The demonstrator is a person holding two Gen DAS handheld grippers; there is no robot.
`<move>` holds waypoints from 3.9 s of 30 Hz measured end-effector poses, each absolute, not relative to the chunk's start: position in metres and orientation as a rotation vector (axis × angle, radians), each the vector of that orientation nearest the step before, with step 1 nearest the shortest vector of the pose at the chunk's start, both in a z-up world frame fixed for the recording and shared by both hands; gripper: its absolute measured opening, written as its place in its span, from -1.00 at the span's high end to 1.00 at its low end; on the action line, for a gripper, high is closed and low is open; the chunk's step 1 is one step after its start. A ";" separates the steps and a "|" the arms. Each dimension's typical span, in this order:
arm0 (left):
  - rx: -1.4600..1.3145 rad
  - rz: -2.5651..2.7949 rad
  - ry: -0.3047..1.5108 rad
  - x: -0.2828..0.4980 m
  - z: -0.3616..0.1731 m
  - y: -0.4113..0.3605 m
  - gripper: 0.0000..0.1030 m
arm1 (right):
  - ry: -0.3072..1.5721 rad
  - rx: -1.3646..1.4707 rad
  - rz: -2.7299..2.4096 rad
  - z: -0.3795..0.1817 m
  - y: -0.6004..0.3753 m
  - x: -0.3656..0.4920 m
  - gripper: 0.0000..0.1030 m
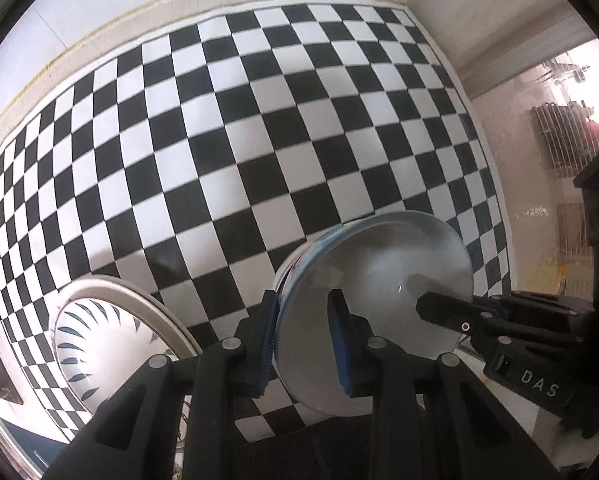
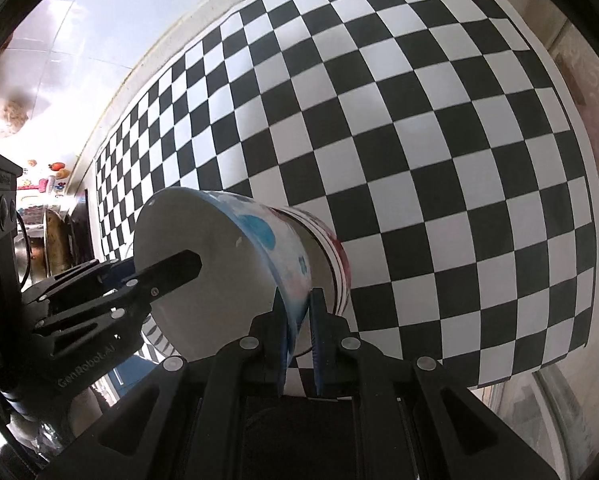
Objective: Organize plates and bowls
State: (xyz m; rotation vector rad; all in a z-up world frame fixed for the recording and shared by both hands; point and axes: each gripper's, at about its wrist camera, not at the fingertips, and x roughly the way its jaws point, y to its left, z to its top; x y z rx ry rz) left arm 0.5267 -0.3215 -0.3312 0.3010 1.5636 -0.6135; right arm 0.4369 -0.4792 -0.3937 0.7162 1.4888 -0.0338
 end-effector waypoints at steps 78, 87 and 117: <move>0.247 -0.424 1.259 0.478 -0.237 -0.248 0.03 | 1.314 0.326 -0.184 -0.268 -0.439 0.395 0.03; 0.252 -0.447 1.187 0.429 -0.179 -0.220 0.08 | 1.168 0.292 -0.201 -0.185 -0.403 0.331 0.14; 0.264 -0.512 1.133 0.393 -0.147 -0.204 0.08 | 1.114 0.304 -0.248 -0.155 -0.395 0.297 0.18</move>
